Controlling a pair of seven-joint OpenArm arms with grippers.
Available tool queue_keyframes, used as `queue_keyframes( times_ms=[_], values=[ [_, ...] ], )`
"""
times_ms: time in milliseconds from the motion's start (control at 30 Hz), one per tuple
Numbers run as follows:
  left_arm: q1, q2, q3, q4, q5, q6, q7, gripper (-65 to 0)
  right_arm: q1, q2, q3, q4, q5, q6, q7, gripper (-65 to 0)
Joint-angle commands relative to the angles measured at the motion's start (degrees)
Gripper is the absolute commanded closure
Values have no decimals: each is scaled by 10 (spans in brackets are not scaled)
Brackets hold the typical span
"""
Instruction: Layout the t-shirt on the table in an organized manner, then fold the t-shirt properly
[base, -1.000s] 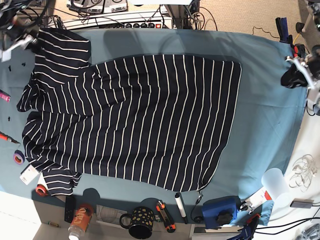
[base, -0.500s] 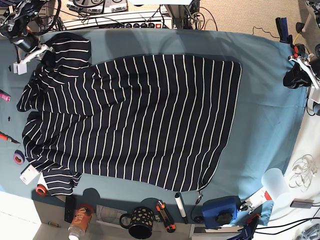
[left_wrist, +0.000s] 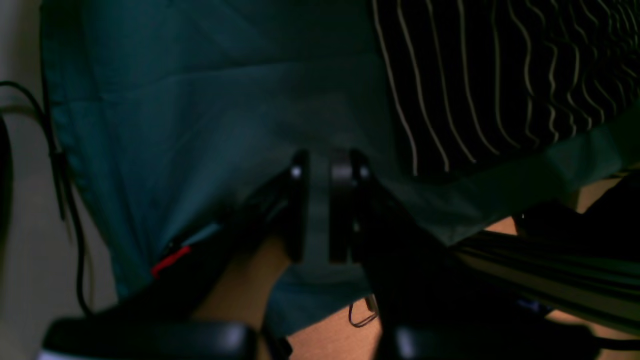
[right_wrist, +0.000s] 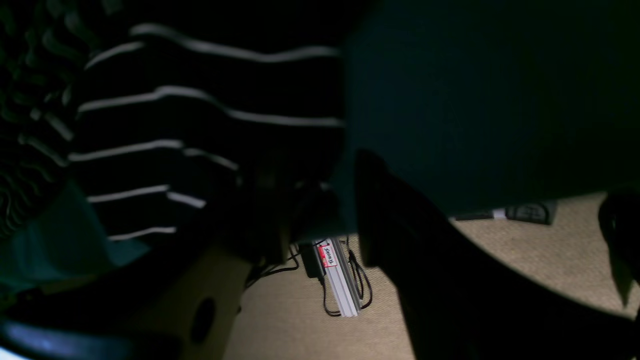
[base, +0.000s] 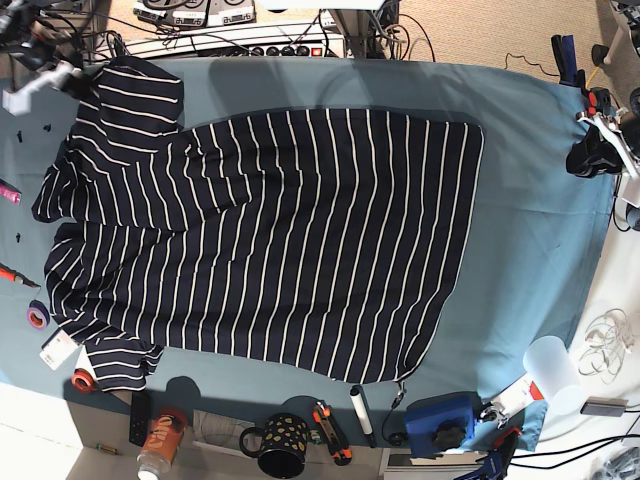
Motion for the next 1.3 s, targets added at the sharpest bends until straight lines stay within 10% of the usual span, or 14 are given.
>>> queue_keyframes(
  times_ms=[0, 200, 600, 933, 1267],
  values=[
    [-1, -12, -5, 8, -12, -2, -15, -65, -2, 18, 1, 6, 18, 1, 2, -218],
    [-1, -12, -5, 8, -11, -11, -19, -65, -37, 53, 1, 6, 129, 1, 2, -292],
    [-2, -10, -5, 8, -12, -10, -21, -65, -21, 42, 1, -61, 84, 1, 2, -292],
    [-2, 17, -5, 8, -13, -10, -32, -65, 23, 41, -6, -143, 179, 1, 2, -292],
    [-1, 22, -5, 8, -12, -10, -31, -65, 23, 38, -112, -143, 149, 1, 2, -292]
  ],
)
